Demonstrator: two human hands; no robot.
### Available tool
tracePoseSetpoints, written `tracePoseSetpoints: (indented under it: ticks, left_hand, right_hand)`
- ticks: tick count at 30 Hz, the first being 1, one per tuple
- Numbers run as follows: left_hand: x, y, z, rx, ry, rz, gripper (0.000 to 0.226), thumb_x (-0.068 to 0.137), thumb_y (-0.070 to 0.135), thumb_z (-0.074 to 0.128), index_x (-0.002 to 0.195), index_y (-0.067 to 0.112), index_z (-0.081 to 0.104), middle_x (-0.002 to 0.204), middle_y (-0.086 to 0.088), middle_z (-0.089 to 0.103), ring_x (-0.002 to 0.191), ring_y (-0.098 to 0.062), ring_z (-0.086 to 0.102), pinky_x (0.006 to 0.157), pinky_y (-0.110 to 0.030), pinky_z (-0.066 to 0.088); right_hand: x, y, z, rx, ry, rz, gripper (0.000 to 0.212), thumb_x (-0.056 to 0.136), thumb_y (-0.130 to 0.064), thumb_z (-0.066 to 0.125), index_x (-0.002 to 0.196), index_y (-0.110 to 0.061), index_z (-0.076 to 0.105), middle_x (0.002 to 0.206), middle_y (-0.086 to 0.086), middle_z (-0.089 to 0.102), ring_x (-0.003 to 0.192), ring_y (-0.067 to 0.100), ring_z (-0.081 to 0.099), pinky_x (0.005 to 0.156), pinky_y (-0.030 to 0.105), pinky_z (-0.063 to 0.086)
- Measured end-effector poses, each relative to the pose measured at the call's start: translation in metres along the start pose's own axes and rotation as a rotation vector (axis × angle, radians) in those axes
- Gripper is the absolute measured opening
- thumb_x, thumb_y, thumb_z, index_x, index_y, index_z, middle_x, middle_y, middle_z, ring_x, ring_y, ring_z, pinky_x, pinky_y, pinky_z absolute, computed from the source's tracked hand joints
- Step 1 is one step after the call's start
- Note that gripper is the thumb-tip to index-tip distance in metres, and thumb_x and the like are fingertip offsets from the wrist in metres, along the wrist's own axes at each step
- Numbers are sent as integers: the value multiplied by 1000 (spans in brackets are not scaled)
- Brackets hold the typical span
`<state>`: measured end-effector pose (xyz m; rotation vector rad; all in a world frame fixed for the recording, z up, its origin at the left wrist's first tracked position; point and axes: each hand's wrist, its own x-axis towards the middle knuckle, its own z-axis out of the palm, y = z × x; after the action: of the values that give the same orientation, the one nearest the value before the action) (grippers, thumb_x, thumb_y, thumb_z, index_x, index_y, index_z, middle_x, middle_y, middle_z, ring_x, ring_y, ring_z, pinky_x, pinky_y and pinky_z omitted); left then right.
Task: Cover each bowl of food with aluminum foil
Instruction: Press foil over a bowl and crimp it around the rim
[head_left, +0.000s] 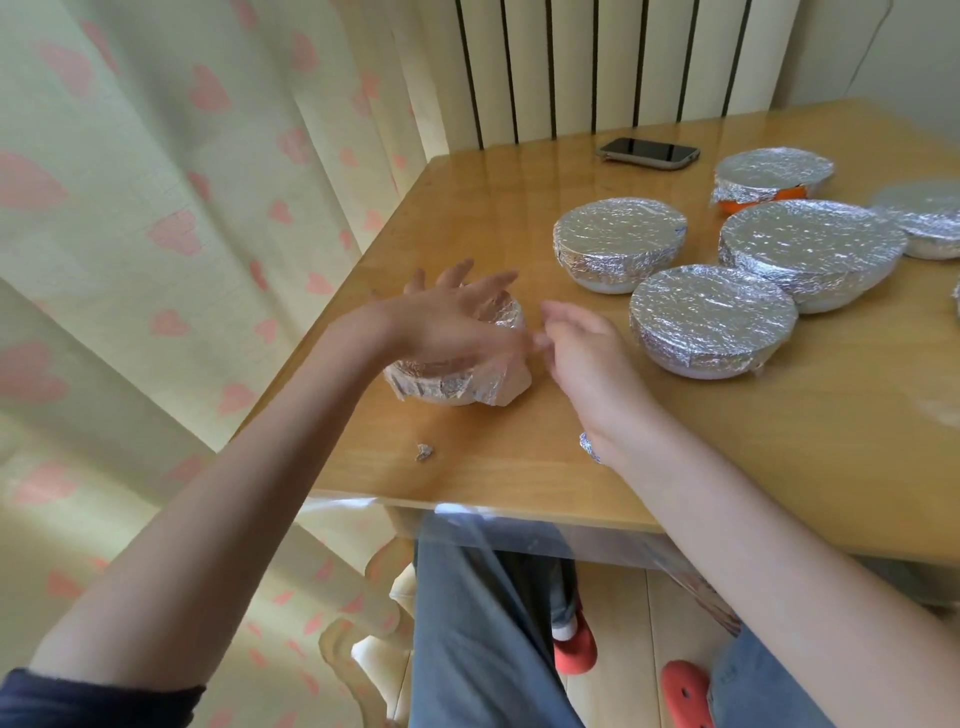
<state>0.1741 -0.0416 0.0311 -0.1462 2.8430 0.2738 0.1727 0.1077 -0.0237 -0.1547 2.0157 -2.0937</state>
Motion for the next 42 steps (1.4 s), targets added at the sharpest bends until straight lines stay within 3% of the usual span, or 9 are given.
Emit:
tracePoseSetpoints:
  ticks: [2,5,9,14,20,25,31,38,42]
  left_hand:
    - [-3,-18,-4,-153,175,39,103,54,96,18,149,57,7,163,14,-4,150,-21,-12,116,-59,-11]
    - [-4,-62,7,-621,535,33,98,75,86,19,151,27,35,158,6,30,148,-12,21,122,-41,8]
    - [-4,-71,43,-1115,463,26,71,101,59,13,138,13,51,136,0,59,127,-12,54,112,-39,37]
    - [1,-44,55,-1471,527,-1,59,105,47,18,100,12,65,80,0,75,74,-14,71,63,-27,54]
    - [6,-44,59,-1503,616,-74,59,105,47,21,88,14,67,74,0,74,73,-15,70,73,-31,53]
    - [1,-42,61,-1537,593,-67,69,104,53,12,101,12,68,89,-5,75,85,-19,71,76,-31,54]
    - [-1,-57,48,-1638,559,-93,77,100,59,7,144,7,43,146,-8,50,131,-21,50,109,-36,38]
    - [-5,-42,56,-1633,537,-147,74,99,63,17,109,12,69,105,-11,74,101,-26,70,99,-44,50]
    - [-10,-40,79,-1636,538,-108,83,85,79,22,127,20,62,125,-3,68,120,-21,61,111,-46,39]
  right_hand:
    - [0,-11,10,21,69,-49,36,102,-25,34,132,-17,52,130,-8,53,117,7,49,95,22,34]
    - [18,-28,22,-1,103,-79,42,103,-35,31,122,-8,57,115,-5,62,101,1,54,84,24,41]
    - [48,-33,33,-268,-145,-105,57,99,-50,30,128,-8,56,121,3,62,119,19,53,99,31,38]
    - [59,-17,46,-290,-181,-41,106,64,-84,31,123,2,51,119,29,54,108,45,53,98,57,42]
    - [66,-17,46,-313,-178,39,110,57,-91,26,117,-7,62,116,23,61,104,38,61,97,54,45]
    - [56,-26,37,-232,-244,51,85,90,-71,6,122,-15,62,118,3,66,111,15,60,103,34,41]
    - [19,2,31,222,219,13,64,98,-58,14,134,-21,52,142,-8,48,113,-2,40,93,20,24]
    - [32,2,58,155,142,179,67,94,-65,20,136,-21,48,135,-3,54,122,19,51,106,40,38]
    - [67,-12,46,33,-80,195,90,76,-83,25,141,-24,44,136,4,54,121,25,54,106,47,39]
